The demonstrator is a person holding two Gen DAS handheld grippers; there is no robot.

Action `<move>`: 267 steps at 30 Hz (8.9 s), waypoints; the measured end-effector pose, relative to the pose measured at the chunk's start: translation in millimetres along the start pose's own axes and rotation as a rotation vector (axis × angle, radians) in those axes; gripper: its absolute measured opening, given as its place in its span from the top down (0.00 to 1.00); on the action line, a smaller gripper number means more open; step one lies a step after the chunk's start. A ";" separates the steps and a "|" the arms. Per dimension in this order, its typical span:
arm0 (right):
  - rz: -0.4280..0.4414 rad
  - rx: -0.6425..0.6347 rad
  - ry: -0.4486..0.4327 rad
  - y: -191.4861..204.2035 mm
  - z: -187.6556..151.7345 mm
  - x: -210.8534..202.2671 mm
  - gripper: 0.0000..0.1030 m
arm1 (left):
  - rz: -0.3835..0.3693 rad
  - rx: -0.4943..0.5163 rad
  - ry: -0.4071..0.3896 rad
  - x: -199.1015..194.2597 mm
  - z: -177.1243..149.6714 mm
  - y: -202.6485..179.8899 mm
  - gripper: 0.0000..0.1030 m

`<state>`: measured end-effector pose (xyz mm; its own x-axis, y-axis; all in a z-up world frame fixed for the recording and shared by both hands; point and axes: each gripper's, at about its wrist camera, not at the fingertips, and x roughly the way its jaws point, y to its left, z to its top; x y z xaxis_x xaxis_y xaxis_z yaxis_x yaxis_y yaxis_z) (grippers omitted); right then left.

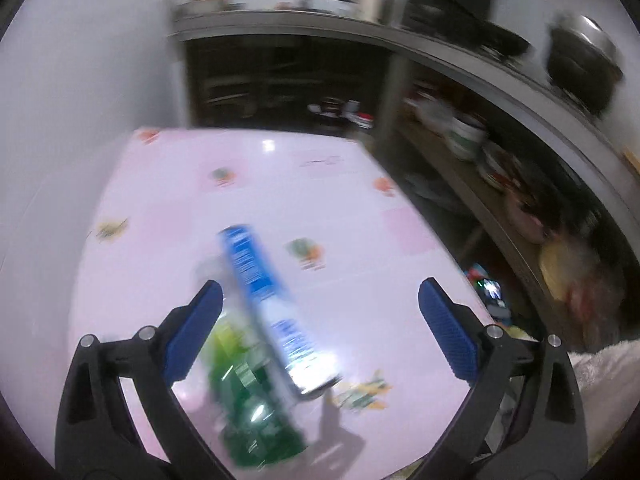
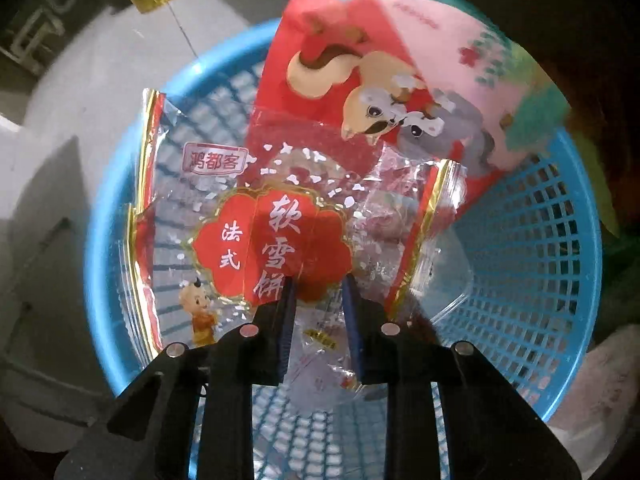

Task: Collect trash
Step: 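Move both tools back to the green bottle and toothpaste box, then grasp the green-labelled plastic bottle with the right tool and lift it, then grasp the blue toothpaste box with the left tool while the right tool holds the bottle, then close the left tool on the toothpaste box and lift it off the table, then carry the toothpaste box and green bottle over the blue wastebasket with both tools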

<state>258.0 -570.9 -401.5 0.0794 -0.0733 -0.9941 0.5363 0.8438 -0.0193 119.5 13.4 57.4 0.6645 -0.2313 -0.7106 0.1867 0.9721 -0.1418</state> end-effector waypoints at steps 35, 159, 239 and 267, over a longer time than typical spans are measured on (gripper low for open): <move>0.875 -0.782 -0.286 295.5 -237.6 -471.4 0.34 | 0.159 -0.234 -0.092 -28.6 -83.0 118.1 0.08; 0.502 -0.487 -0.144 260.6 -194.3 -367.4 0.39 | 0.085 -0.001 0.449 148.6 -67.8 21.8 0.08; 0.495 -0.499 -0.141 259.5 -201.4 -366.8 0.38 | -0.078 -0.065 0.362 136.5 -67.5 49.0 0.44; 0.458 -0.545 -0.142 255.3 -217.2 -371.7 0.39 | 0.066 0.044 0.245 114.8 -59.9 37.6 0.70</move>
<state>182.9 -212.8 -60.1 0.3242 0.3141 -0.8923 -0.0690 0.9486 0.3089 159.4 25.8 -70.8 0.4822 -0.1456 -0.8639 0.1836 0.9810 -0.0629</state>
